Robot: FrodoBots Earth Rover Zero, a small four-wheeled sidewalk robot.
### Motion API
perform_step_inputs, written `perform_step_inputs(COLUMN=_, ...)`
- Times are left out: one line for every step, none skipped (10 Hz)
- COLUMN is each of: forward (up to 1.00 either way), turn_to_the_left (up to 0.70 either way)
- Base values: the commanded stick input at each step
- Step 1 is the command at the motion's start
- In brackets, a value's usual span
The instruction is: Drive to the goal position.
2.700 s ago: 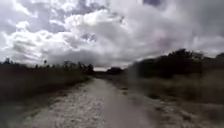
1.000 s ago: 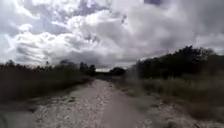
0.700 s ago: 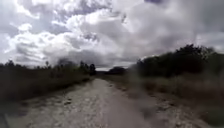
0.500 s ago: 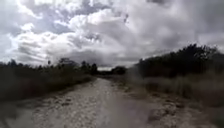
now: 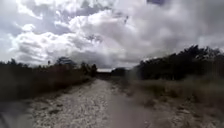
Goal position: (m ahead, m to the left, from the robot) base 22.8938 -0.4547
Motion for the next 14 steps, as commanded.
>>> perform_step_inputs(forward=0.69, turn_to_the_left=0.08)
perform_step_inputs(forward=0.69, turn_to_the_left=0.01)
perform_step_inputs(forward=0.69, turn_to_the_left=0.01)
perform_step_inputs(forward=0.69, turn_to_the_left=0.01)
perform_step_inputs(forward=0.69, turn_to_the_left=0.01)
perform_step_inputs(forward=0.69, turn_to_the_left=0.11)
perform_step_inputs(forward=0.69, turn_to_the_left=0.13)
perform_step_inputs(forward=0.69, turn_to_the_left=0.14)
perform_step_inputs(forward=0.69, turn_to_the_left=0.05)
perform_step_inputs(forward=0.69, turn_to_the_left=0.01)
perform_step_inputs(forward=0.69, turn_to_the_left=0.01)
perform_step_inputs(forward=0.69, turn_to_the_left=0.01)
perform_step_inputs(forward=0.69, turn_to_the_left=0.01)
perform_step_inputs(forward=0.69, turn_to_the_left=0.01)
